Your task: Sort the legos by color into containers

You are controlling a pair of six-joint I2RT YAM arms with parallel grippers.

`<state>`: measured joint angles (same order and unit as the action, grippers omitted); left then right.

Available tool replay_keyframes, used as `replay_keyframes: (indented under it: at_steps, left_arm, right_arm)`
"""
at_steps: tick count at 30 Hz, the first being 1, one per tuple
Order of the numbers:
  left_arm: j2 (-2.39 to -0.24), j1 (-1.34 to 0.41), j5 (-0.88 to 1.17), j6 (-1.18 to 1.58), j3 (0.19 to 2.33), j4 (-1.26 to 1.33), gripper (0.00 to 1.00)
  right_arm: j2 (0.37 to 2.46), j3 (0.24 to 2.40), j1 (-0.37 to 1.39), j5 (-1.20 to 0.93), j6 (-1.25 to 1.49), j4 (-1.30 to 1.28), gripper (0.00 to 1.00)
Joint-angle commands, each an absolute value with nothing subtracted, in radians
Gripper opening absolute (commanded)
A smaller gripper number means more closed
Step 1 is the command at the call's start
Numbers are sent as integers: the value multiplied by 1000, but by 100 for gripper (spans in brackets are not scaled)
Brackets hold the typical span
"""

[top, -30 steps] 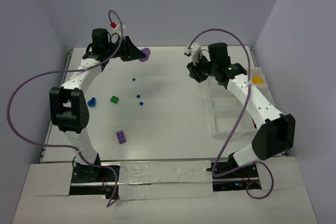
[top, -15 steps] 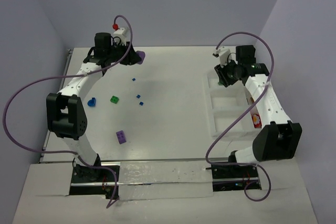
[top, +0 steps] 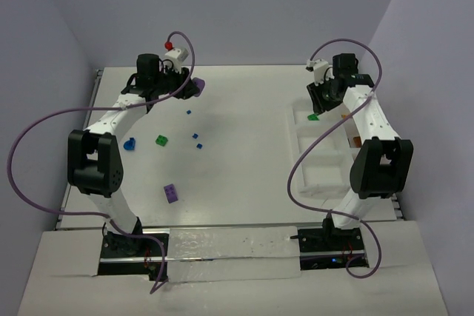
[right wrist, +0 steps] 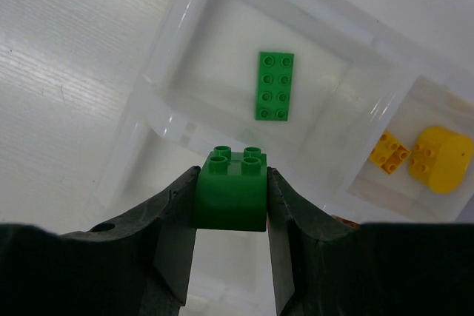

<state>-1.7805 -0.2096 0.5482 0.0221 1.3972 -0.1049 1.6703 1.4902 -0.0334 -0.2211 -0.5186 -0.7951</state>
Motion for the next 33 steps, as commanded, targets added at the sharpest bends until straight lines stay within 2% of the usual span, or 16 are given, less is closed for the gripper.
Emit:
replay_keyframes:
  at_steps: [1,5,9,12,13,18,21,23,24,28,30,33]
  left_arm:
    - [-1730,-215,590,-42,1389,-35,0]
    - [-1738,-215,596,-61,1395,-45,0]
    - [-1747,-215,618,-70,1407,-58,0]
    - [-1761,-215,660,-81,1432,-99,0]
    - [-1761,-215,661,-81,1433,-100,0]
    - [-1741,-197,698,-29,1410,-65,0]
    - [-1735,-169,808,32,1404,-42,0]
    - [-1725,-152,873,29,1401,-51,0]
    - [-1719,-149,906,13,1399,-63,0]
    - [-1699,-149,1013,-70,1385,-103,3]
    - [-1686,-150,1114,-99,1369,-109,6]
    - [-1667,-172,1147,-140,1353,-110,7]
  right_arm:
    - [1699,1531,-37,-208,-493,-767,0]
    - [1733,1554,-37,-202,-483,-765,3]
    - [1758,1559,-35,-186,-471,-746,18]
    - [1783,1569,-35,-178,-462,-738,34]
    - [1787,1569,-35,-177,-462,-735,34]
    - [1790,1536,-34,-144,-465,-676,53]
    - [1791,1532,-34,-143,-447,-671,71]
    - [1781,1519,-32,-152,-441,-658,89]
    - [1773,1514,-32,-157,-437,-653,94]
    - [1732,1522,-24,-183,-409,-646,95]
    - [1701,1545,-6,-252,-407,-656,96]
    - [1667,1577,60,-384,-428,-670,96]
